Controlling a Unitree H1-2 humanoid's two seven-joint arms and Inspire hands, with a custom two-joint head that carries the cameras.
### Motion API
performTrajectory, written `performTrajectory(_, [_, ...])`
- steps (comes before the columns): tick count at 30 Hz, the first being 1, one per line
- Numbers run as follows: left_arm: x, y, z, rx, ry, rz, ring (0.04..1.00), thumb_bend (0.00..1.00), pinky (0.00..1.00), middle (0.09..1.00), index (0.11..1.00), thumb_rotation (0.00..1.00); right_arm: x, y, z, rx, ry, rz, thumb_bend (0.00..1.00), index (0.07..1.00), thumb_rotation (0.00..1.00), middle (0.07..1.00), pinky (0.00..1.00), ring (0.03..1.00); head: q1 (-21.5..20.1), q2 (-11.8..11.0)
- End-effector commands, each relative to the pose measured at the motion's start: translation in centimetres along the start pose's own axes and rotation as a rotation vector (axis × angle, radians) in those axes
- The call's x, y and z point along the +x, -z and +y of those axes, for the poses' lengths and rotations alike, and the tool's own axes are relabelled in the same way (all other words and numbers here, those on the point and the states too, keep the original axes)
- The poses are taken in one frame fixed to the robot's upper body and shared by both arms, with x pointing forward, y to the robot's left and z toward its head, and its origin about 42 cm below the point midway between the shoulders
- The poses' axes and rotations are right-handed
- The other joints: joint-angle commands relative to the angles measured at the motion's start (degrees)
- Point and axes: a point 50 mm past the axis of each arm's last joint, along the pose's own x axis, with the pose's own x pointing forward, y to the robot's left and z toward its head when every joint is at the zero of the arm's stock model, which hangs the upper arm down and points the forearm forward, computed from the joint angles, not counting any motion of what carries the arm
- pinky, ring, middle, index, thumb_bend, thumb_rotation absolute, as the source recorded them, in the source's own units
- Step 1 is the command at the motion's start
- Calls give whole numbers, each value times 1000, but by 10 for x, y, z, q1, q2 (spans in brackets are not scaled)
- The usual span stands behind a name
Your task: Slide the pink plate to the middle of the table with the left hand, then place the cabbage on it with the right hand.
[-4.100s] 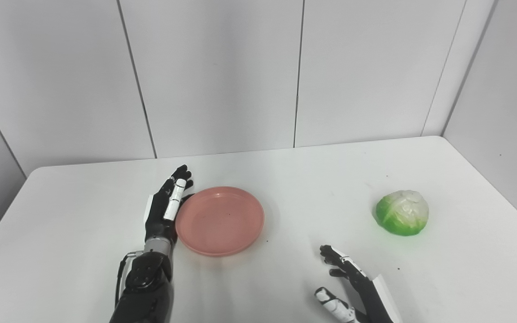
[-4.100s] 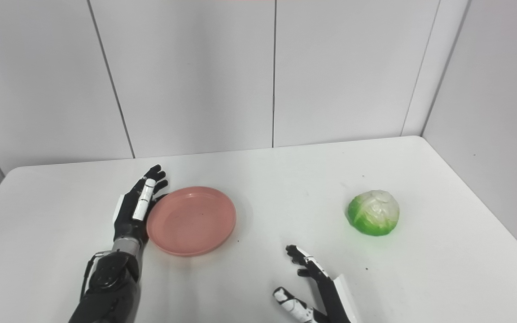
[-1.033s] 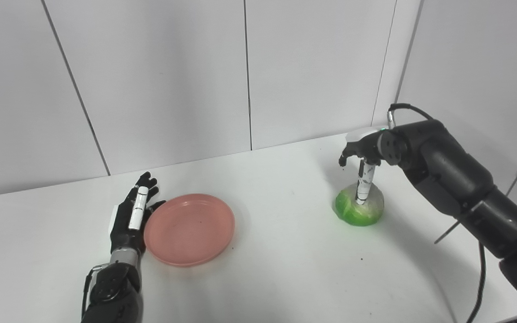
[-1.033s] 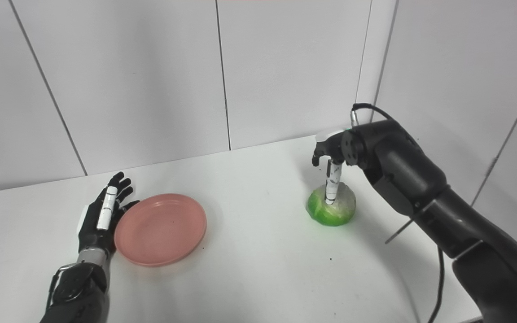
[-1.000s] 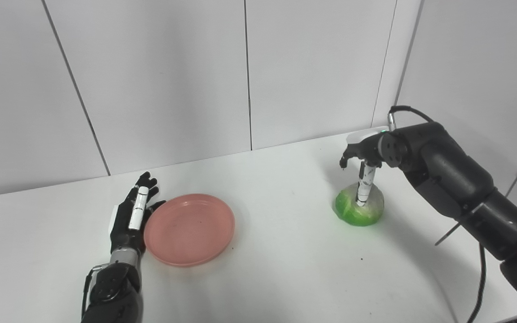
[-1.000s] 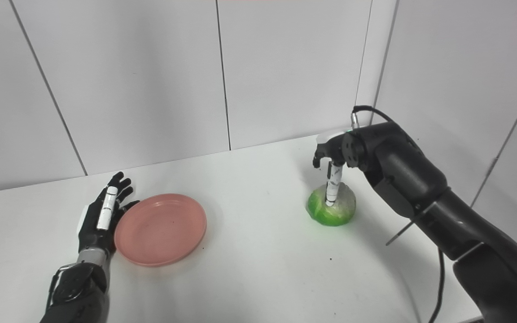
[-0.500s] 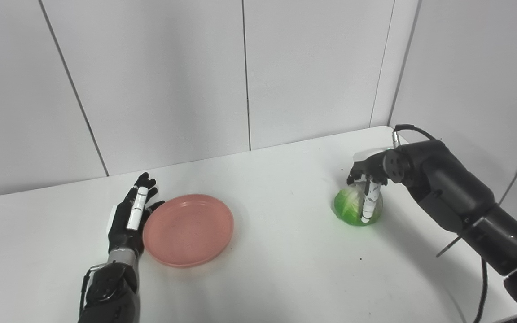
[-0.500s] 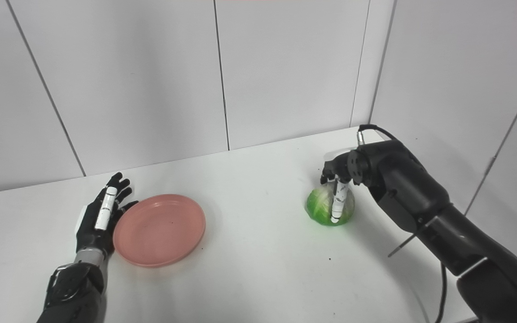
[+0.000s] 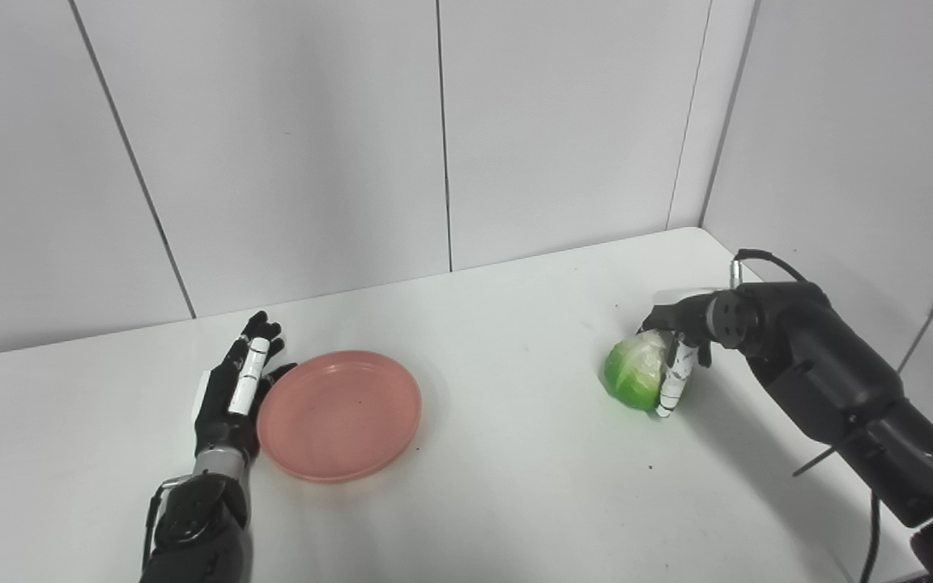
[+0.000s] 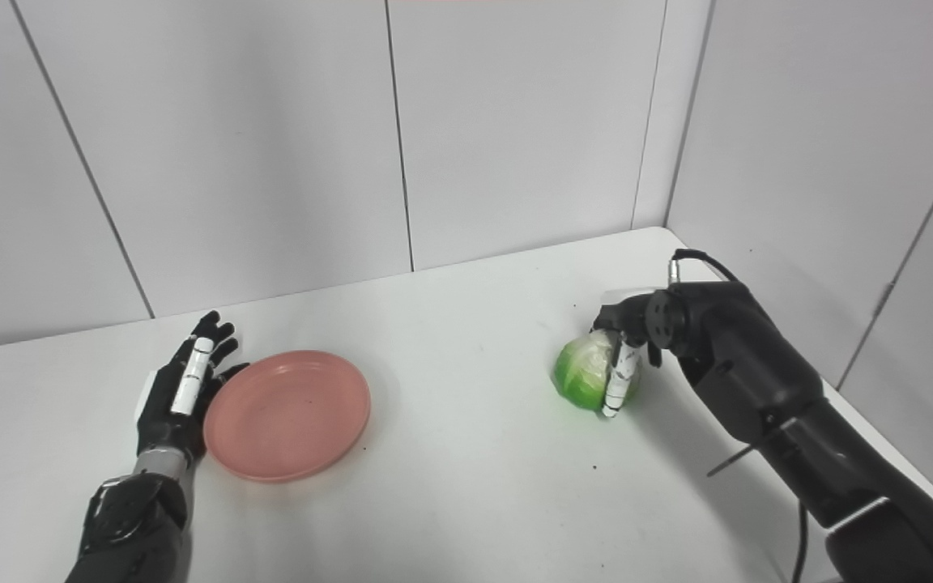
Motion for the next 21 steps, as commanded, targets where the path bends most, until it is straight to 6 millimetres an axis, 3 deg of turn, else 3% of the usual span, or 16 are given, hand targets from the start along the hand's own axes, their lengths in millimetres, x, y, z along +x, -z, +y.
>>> performTrajectory(1, [-15, 31, 5, -14, -15, 144, 896, 727, 698, 886, 881, 719, -6, 5, -14, -15, 60, -13, 1000, 836, 208, 924, 807, 914, 2, -1])
performTrajectory(5, [-16, 31, 4, -17, -12, 145, 898, 725, 696, 892, 891, 720, -4, 3, -9, -43, 63, -43, 1000, 845, 221, 939, 845, 938, 3, -1])
performTrajectory(15, [-16, 33, 3, -3, -10, 149, 890, 715, 684, 883, 895, 720, -8, -6, -10, -37, 103, -111, 1000, 838, 228, 911, 787, 896, 6, -2])
performTrajectory(21, [-16, 33, 3, 2, -10, 147, 887, 712, 685, 882, 897, 711, -8, -5, -9, -40, 161, -162, 990, 791, 203, 733, 604, 662, 9, 0])
